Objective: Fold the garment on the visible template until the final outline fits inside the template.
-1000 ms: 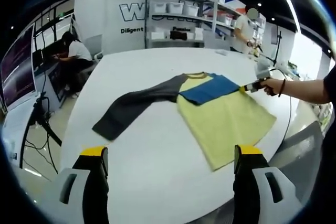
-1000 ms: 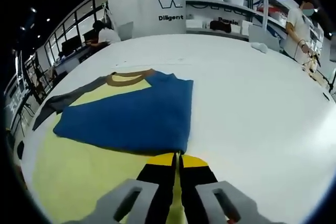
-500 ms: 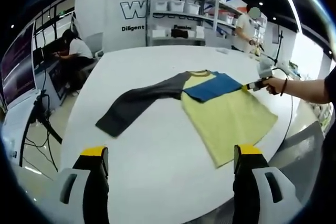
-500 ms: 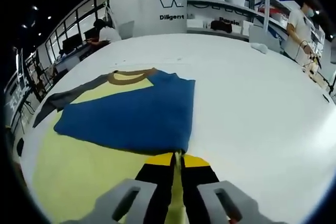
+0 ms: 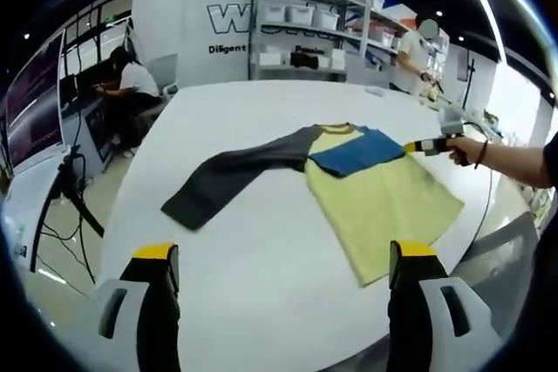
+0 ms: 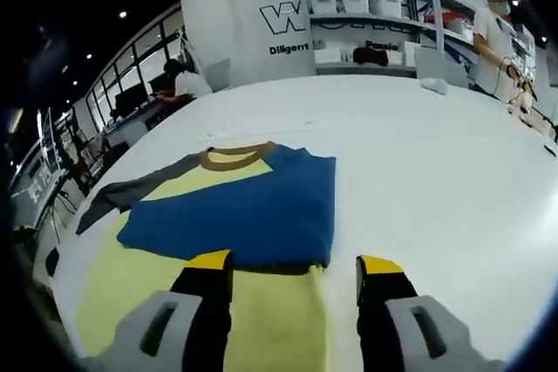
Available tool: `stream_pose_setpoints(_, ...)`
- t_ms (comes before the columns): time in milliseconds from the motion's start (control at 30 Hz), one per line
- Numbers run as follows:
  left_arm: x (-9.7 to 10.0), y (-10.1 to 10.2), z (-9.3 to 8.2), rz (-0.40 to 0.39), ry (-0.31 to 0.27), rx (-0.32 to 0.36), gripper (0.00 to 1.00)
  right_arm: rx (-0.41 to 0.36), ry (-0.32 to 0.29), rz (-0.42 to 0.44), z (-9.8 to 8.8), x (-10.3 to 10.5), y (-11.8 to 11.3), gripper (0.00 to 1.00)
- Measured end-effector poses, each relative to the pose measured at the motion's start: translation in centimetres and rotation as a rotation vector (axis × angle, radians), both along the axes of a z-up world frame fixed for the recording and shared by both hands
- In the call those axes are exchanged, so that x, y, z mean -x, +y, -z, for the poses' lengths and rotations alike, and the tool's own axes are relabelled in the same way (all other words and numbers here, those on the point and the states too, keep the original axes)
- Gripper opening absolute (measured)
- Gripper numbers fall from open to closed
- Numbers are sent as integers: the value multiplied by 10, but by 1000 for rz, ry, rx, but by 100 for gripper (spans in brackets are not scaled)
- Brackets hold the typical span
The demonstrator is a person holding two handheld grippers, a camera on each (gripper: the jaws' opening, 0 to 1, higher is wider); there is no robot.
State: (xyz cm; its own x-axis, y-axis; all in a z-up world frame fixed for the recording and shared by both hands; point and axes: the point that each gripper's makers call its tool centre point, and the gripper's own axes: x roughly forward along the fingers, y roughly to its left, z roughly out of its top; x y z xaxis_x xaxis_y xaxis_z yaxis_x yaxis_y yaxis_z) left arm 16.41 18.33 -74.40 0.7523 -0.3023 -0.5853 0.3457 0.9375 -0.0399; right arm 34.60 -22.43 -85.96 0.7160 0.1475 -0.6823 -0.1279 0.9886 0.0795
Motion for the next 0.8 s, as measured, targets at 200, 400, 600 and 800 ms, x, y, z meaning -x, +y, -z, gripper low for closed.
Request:
stream_pose_setpoints(200, 0, -1, 3, -7, 15, 8, 97, 27, 13, 45, 1, 6, -31, 78)
stream_pose_setpoints(400, 1, 1, 8, -12, 35, 7, 96, 28, 15, 46, 0, 10, -42, 93)
stream_pose_setpoints(600, -11, 9, 4, -79, 25, 45, 93, -133, -108, -54, -41, 22, -6, 99)
stream_pose_setpoints(800, -18, 21, 18, -159, 70, 71, 92, -153, -175, -300, -94, 79, 44, 99)
